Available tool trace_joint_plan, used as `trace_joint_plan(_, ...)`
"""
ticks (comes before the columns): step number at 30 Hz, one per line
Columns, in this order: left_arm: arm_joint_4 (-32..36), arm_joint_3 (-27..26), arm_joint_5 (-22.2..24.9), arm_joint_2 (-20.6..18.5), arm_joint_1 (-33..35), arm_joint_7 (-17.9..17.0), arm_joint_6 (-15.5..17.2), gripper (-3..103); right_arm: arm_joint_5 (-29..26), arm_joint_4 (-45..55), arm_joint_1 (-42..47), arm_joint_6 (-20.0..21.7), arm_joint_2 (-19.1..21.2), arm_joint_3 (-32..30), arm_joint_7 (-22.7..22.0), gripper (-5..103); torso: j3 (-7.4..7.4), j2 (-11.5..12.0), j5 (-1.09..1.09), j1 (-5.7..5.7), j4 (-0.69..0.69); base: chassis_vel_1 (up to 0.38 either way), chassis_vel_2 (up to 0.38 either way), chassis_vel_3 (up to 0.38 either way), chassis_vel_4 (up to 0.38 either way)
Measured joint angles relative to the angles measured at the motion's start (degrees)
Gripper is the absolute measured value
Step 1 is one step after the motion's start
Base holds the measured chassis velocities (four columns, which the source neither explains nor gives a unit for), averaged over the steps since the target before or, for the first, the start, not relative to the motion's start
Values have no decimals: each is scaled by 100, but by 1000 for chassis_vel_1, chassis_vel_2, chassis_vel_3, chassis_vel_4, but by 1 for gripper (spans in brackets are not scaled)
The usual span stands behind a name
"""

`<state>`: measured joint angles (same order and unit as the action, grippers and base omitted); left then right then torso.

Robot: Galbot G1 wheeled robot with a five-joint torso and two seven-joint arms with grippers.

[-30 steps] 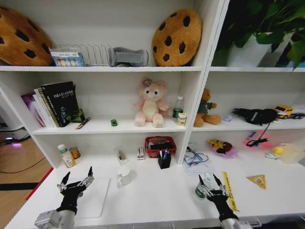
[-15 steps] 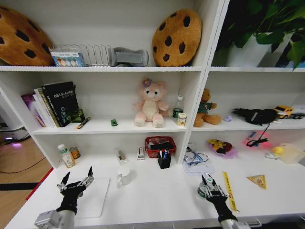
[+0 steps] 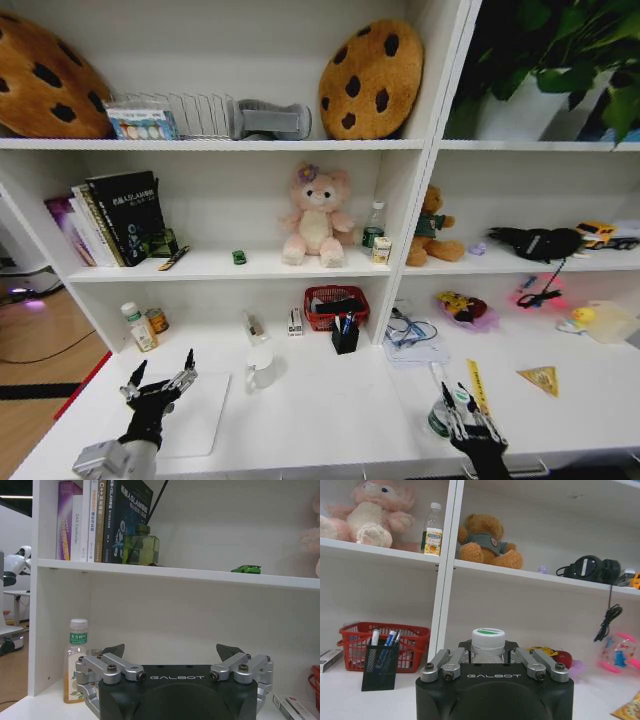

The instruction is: Organize the objects on the table.

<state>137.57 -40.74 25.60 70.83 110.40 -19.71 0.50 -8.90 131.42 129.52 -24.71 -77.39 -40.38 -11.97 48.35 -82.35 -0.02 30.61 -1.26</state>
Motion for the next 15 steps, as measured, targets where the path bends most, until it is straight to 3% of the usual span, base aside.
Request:
trace_joint_plan(1, 0, 0, 0, 0, 0, 1, 0, 100, 399, 67, 379, -369, -197, 108, -262, 30, 0, 0, 0, 0, 0, 0, 0, 0, 0)
trace_joint_plan(6, 0, 0, 0, 0, -1, 1, 0, 100, 985, -98, 729, -769, -451, 317, -750, 30, 0, 0, 2, 0, 3, 0, 0, 0, 0)
trace_joint_plan(15, 0, 0, 0, 0, 0, 1, 0, 100, 1453, -1250, 545, -1013, -523, 401, -1184, 30, 0, 0, 2, 0, 3, 0, 0, 0, 0)
